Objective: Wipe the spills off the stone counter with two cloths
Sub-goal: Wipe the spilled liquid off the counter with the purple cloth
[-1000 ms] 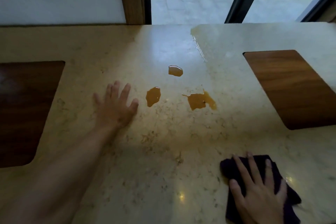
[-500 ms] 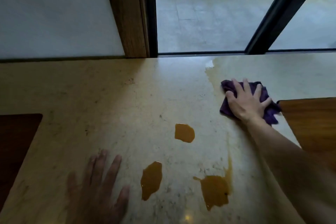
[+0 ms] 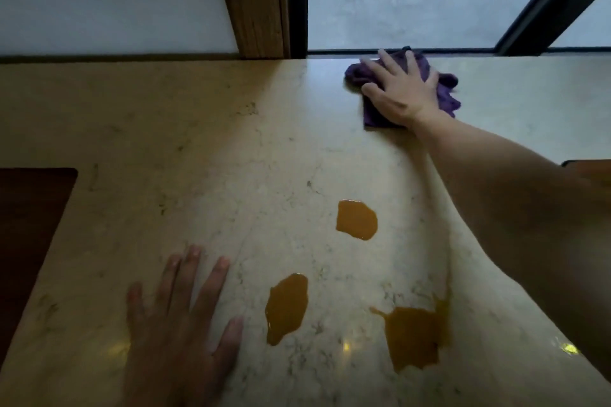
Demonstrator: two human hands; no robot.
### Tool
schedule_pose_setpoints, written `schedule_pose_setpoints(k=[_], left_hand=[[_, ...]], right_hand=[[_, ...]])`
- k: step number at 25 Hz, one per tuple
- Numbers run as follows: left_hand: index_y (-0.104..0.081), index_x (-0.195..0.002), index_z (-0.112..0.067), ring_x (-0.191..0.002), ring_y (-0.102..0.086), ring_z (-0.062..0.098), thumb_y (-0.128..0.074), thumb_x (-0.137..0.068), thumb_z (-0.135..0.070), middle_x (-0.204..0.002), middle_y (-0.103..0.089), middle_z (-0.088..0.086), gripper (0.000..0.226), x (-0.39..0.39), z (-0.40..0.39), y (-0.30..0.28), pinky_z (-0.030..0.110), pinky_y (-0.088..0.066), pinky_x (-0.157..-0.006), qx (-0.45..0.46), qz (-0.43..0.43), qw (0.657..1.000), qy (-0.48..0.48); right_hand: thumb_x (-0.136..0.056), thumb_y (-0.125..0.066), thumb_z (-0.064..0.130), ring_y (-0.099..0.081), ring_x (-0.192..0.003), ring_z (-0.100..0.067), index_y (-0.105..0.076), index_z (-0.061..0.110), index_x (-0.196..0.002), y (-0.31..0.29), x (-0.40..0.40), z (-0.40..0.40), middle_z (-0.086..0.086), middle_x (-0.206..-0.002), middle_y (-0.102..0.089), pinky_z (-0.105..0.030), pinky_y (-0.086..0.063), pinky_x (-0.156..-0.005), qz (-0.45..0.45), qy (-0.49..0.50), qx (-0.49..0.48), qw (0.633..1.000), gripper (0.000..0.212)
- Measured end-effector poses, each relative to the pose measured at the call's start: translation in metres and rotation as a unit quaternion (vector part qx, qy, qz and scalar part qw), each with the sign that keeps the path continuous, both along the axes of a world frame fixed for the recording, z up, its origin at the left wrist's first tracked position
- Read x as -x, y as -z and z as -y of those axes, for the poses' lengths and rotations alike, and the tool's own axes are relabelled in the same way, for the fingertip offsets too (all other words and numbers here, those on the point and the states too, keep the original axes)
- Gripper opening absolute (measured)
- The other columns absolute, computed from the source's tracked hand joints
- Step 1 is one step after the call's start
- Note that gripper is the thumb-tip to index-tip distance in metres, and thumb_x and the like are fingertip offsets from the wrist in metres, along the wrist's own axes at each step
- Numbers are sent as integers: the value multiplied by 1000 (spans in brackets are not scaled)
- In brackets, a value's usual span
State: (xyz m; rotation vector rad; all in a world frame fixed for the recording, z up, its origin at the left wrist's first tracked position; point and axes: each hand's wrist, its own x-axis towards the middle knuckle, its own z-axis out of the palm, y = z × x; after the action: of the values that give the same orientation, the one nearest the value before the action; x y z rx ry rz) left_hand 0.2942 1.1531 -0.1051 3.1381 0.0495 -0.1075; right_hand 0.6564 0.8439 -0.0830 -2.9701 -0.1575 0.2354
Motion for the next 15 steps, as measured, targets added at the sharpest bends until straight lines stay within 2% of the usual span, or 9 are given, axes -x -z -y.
schedule_pose_setpoints(k=[3,7,10,13,15], left_hand=[[-34,-150,-27,-143,-33,38,-32,-87,-60,-158,-34,13,71,0,-1,-4,71,-25,-106,12,-9,1000,1],[-34,-151,-25,-145,-29,37,-29,-88,-58,-160,-31,14,71,4,1,-7,70,-24,-106,29,0,1000,2],[-27,-153,-29,-149,-20,33,-21,-90,-63,-163,-23,10,71,10,0,-7,68,-16,-110,53,10,999,9],[-24,-153,-32,-151,-15,30,-18,-87,-64,-164,-19,8,73,2,-1,1,69,-11,-112,66,27,997,-11],[-25,-152,-31,-150,-15,30,-18,-87,-64,-164,-20,9,73,3,-2,3,71,-11,-111,69,38,997,4]], right_hand=[[-94,-26,57,6,-151,-26,-14,56,-149,-1,52,-4,17,-164,-4,-66,3,-113,-5,-56,-10,998,56],[-94,-23,61,8,-151,-24,-10,56,-150,-2,154,13,16,-165,-3,-65,4,-115,11,-71,-7,997,57],[-95,-20,62,7,-152,-24,-8,54,-150,-1,252,22,16,-165,-3,-64,4,-116,9,-34,2,999,57],[-94,-20,61,-2,-152,-27,-16,51,-150,4,347,24,14,-164,-12,-64,-3,-117,27,12,7,1000,57],[-92,-16,64,2,-152,-27,-13,50,-151,2,421,25,13,-165,-8,-62,-2,-117,13,30,15,999,61]])
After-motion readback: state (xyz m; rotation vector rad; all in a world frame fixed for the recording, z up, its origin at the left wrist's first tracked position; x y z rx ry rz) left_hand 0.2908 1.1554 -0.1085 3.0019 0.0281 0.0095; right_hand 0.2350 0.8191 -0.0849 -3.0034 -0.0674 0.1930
